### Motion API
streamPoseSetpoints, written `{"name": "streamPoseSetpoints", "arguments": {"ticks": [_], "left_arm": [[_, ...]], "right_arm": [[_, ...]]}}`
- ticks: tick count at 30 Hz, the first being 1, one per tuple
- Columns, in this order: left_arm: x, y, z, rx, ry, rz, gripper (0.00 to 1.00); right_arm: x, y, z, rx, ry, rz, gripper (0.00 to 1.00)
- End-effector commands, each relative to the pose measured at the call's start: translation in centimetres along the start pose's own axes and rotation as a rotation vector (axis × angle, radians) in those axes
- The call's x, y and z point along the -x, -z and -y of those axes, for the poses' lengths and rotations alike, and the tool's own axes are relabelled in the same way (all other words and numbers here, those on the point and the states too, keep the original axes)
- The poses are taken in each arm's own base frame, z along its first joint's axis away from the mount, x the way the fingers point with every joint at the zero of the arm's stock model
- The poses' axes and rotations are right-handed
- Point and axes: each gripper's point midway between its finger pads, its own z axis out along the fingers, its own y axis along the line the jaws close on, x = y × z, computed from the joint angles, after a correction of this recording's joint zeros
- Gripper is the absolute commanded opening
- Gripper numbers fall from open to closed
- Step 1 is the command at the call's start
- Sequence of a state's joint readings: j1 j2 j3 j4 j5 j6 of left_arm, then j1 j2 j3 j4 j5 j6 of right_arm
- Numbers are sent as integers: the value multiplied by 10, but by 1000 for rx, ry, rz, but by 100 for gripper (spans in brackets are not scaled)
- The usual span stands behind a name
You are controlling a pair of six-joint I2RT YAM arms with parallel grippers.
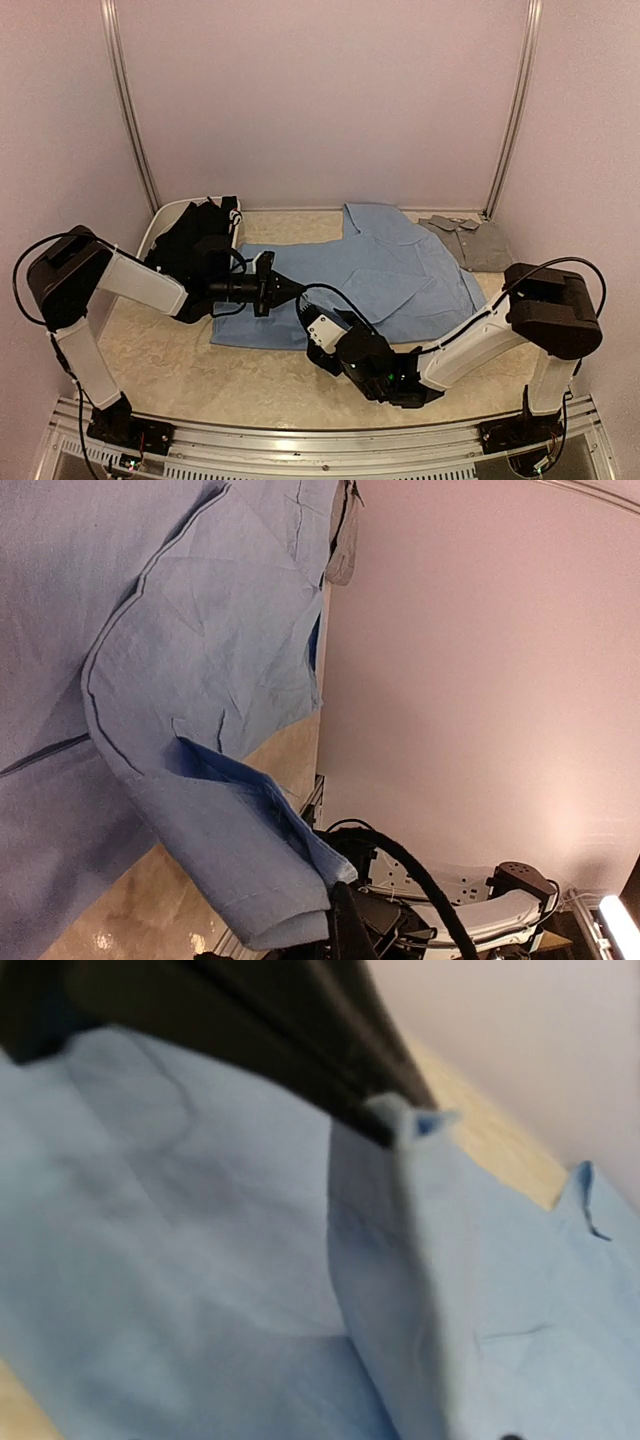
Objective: Fold and stack the long sleeve shirts
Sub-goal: Pass from the right arm to the left, then place the sleeve of the 1/3-folded shirt.
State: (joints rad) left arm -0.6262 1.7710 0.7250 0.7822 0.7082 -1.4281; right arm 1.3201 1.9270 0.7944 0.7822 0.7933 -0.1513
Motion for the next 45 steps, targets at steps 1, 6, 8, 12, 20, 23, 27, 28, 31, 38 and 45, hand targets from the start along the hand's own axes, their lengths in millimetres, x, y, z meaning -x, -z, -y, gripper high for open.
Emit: {"name": "streamPoseSetpoints", "arguments": {"ticks": [1, 6, 8, 12, 20, 23, 27, 28, 31, 38, 45], "left_arm": [[9, 8, 10, 88, -191, -45, 0], [17, 12, 24, 171, -342, -95, 0], [20, 12, 34, 175, -386, -109, 0], [25, 4, 59, 149, -462, -135, 0], [27, 0, 58, 212, -485, -170, 0], [26, 9, 40, 278, -490, -154, 0], [24, 24, 16, 365, -507, -136, 0], [24, 27, 10, 379, -501, -136, 0], [22, 32, 0, 402, -503, -134, 0], [24, 42, 13, 384, -521, -108, 0], [26, 54, 47, 315, -545, -56, 0]], "right_arm": [[25, 22, 7, 92, -105, 6, 75], [40, 46, 37, 107, -190, -20, 76], [45, 54, 55, 95, -224, -31, 76], [47, 65, 105, 19, -335, -55, 76], [30, 73, 193, -170, -477, -64, 76], [18, 70, 205, -218, -477, -95, 76], [4, 61, 214, -250, -483, -143, 76], [2, 60, 215, -253, -482, -150, 76], [-6, 55, 218, -268, -475, -174, 76], [-40, 45, 226, -320, -464, -269, 76], [-71, 31, 225, -300, -507, -348, 76]]}}
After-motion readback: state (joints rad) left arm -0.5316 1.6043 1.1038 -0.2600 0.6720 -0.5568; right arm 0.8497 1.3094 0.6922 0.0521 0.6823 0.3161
